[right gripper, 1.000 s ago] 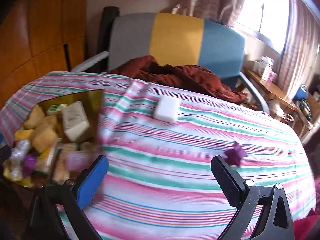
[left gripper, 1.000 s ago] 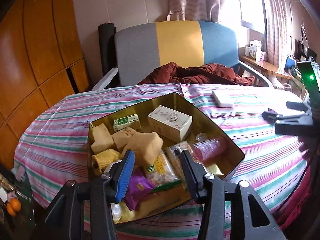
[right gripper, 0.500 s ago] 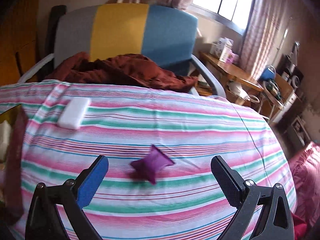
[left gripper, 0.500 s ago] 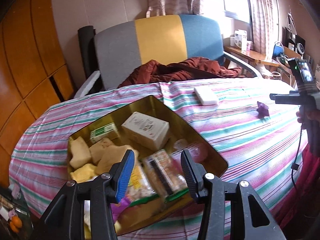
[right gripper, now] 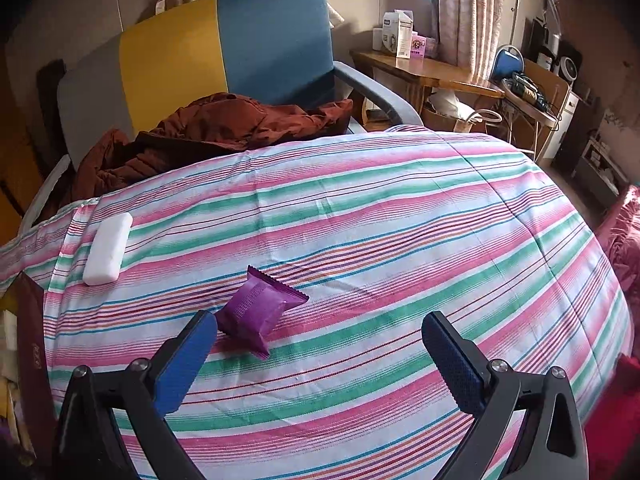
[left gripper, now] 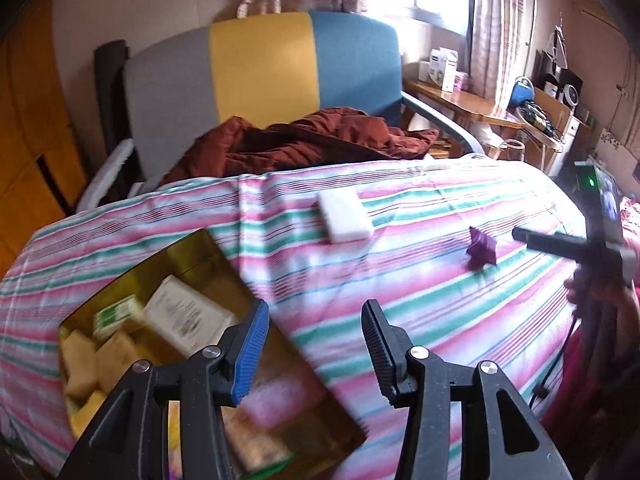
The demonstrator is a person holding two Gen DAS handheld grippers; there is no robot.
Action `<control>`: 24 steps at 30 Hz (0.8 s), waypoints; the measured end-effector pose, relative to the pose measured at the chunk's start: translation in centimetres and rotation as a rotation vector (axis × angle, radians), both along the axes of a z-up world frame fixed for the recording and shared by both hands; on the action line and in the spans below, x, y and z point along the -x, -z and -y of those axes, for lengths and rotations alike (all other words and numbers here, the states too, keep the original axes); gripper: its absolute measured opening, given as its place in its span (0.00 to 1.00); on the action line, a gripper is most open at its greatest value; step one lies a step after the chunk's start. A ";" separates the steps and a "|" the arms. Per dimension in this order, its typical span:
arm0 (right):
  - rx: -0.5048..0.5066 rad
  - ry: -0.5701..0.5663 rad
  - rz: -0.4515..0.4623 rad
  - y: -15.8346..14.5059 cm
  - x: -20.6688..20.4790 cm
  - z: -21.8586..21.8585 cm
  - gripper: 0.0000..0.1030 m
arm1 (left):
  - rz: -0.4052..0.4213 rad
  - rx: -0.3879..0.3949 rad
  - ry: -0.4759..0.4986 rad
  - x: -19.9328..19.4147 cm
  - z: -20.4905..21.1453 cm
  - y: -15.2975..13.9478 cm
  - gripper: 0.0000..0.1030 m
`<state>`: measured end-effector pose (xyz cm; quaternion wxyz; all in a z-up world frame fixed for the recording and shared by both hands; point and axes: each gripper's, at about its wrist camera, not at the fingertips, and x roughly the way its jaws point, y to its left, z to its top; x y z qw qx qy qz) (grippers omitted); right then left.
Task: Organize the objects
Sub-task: 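Open both grippers and move them back toward the remaining items, then grasp the white soap bar with the left gripper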
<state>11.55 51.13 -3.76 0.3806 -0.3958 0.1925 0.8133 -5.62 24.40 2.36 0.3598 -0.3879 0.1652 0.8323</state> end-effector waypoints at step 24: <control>0.104 0.022 0.002 1.0 -0.6 -1.5 1.00 | 0.253 0.133 -0.096 12.9 -17.6 10.6 0.81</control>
